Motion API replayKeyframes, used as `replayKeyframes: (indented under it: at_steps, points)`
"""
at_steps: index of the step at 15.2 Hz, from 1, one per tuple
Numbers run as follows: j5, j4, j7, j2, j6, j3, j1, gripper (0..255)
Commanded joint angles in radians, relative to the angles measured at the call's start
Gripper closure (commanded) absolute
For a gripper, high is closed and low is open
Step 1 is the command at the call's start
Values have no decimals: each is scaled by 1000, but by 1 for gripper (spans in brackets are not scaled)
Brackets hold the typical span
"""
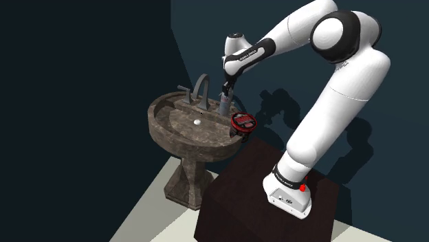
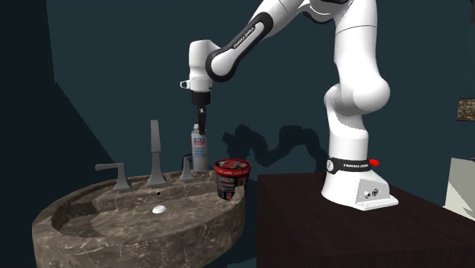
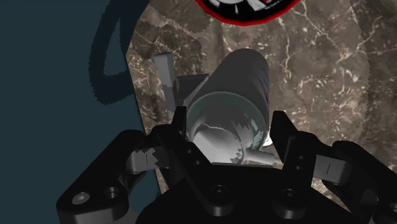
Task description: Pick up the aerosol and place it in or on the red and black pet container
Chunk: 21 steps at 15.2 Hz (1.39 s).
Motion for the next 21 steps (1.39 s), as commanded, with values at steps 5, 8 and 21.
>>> replayKeyframes:
  at_steps: [5,8,21]
  points:
    - [15,36,-21,-45,-79,5,5,255]
    - [21,56,-32,-65,-118,7,7,255]
    - [11,18,-153,-271,-260,-38,-34,255]
